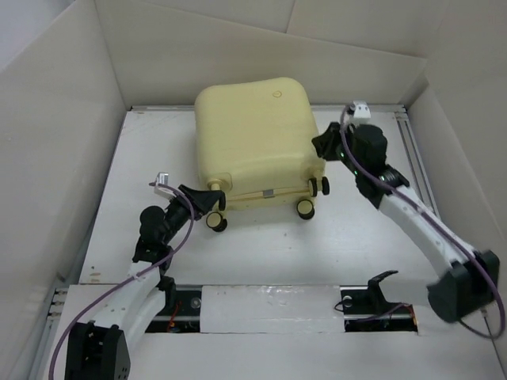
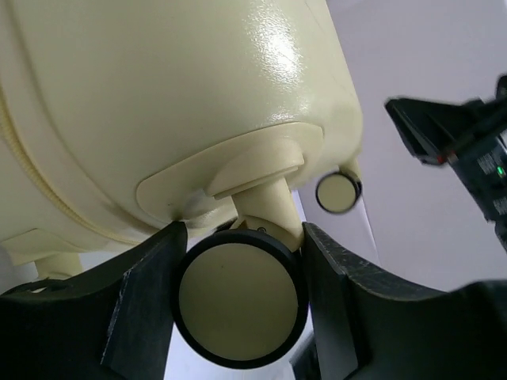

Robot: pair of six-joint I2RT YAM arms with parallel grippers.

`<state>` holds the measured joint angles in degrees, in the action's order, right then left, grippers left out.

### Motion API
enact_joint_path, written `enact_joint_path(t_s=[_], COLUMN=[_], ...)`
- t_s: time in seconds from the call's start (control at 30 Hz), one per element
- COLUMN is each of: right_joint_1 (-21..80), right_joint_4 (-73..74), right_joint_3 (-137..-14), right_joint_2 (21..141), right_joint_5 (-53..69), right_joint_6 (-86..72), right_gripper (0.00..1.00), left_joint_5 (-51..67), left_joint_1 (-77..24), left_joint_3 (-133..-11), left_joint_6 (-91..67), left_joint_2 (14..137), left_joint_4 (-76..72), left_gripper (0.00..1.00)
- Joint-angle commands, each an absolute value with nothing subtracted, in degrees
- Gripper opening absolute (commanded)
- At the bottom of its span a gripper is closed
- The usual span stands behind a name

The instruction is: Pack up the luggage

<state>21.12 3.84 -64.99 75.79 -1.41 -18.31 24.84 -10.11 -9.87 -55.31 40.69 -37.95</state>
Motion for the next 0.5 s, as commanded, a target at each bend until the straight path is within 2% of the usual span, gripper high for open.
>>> enact_joint_path(t_s=[0.0,0.03,0.07,0.1,0.17,0.2,0.33,0.47], right_joint_1=[23.91,24.78,25.66,25.66,26.98,27.59,28.21,29.44], right_joint_4=[-1.23,-1.75,-2.98,-6.73,-11.14,-14.90,-17.13,-21.51], right_joint_3=[-53.56,-49.61,-40.70,-36.17,-24.25,-21.13,-16.44,-14.60], right_joint_2=[58.58,54.27,49.97,41.57,34.22,29.40,28.81,34.53], right_joint_5=[1.41,1.41,1.41,1.41,3.42,3.43,6.06,4.49], right_joint_6=[-20.38,-21.26,-22.75,-24.24,-28.46,-29.61,-28.75,-25.41], right_gripper=[0.35,0.37,0.38,0.38,0.32,0.23,0.02,0.00], left_joint_5=[33.66,33.66,33.66,33.66,33.66,33.66,34.19,34.19], left_joint_1=[-11.25,-11.25,-11.25,-11.25,-11.25,-11.25,-11.25,-11.25], left_joint_3=[-12.74,-13.44,-13.45,-14.14,-15.20,-16.86,-21.52,-24.69], left_joint_6=[-57.30,-57.30,-57.91,-58.44,-58.97,-58.97,-58.97,-58.97], left_joint_2=[39.20,39.20,39.20,39.20,38.06,38.06,37.53,36.91], left_joint_4=[-45.18,-45.18,-45.18,-45.18,-45.18,-44.04,-40.70,-37.45], left_gripper=[0.00,0.00,0.00,0.00,0.00,0.00,0.00,0.00])
